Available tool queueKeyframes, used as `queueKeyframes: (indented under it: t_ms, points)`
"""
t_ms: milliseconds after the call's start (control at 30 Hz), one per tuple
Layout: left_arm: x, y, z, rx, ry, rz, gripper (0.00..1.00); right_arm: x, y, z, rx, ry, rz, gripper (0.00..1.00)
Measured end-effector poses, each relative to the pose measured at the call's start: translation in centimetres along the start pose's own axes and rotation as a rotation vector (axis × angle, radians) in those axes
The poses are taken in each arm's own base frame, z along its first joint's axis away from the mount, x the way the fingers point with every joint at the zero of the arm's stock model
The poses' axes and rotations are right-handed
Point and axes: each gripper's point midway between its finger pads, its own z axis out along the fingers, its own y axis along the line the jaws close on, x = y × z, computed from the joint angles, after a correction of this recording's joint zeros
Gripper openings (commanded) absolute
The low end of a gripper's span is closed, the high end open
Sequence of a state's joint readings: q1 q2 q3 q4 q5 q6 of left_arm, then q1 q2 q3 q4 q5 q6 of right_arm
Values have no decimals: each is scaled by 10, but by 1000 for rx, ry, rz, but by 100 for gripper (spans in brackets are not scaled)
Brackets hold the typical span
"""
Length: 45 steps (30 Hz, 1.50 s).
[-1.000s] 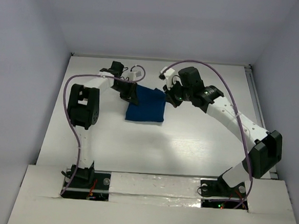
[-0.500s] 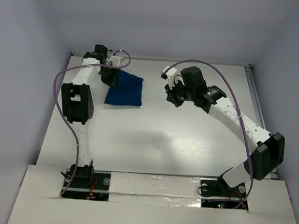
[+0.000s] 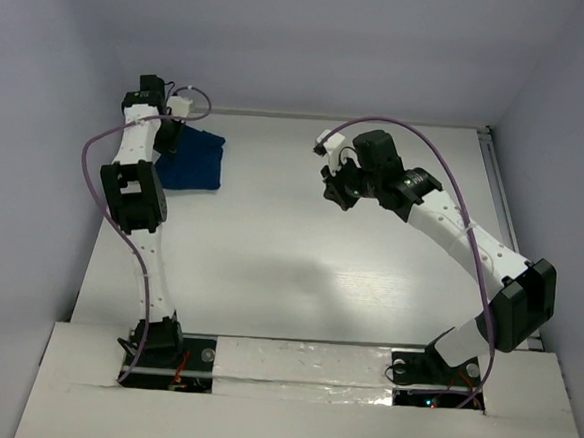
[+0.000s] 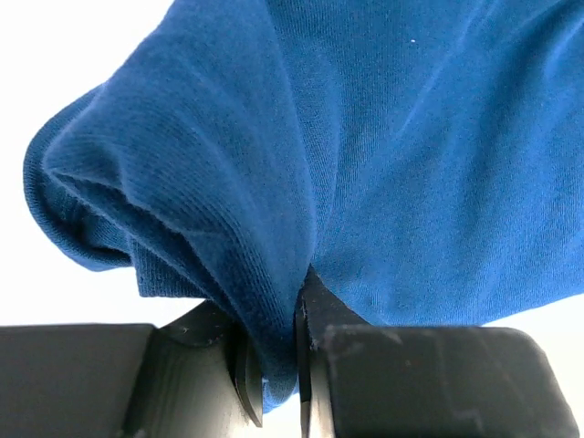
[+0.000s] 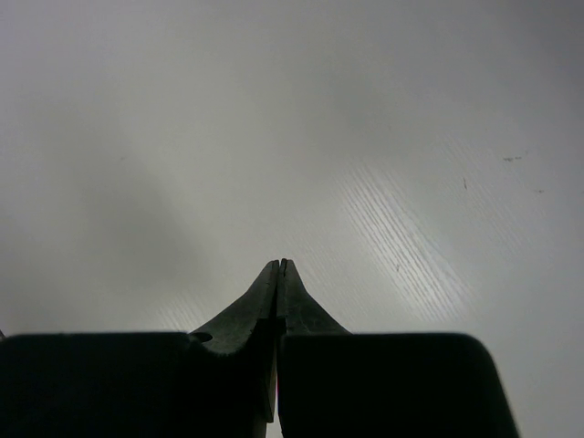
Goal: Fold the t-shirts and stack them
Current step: Put the neatly folded tshirt into the corner of the board with the left arm
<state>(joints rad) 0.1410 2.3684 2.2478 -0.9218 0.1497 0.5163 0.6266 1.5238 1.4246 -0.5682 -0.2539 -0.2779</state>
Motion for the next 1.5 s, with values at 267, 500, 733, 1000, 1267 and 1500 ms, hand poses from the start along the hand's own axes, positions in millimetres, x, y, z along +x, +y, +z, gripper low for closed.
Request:
queueKeyframes:
  t_ms: [267,500,733,1000,1267,1500]
  points:
    - [-6,49,-3,-151,-24,27,0,-1,2,0,-13,-3,0,0]
    - [-11,66,13,-219,-30,44,0,-1,3,0,-19,-4,0,0]
    - [-14,84,26,-300,-31,41,0,-1,5,0,-26,-6,1,0]
    - [-13,101,31,-365,-37,19,0,-1,6,0,-34,-8,1,0]
    - [-23,110,32,-404,-82,-3,48,-1,6,0,-35,-7,1,0]
    - [-36,115,31,-421,-139,-26,53,0,8,0,-43,-3,2,0]
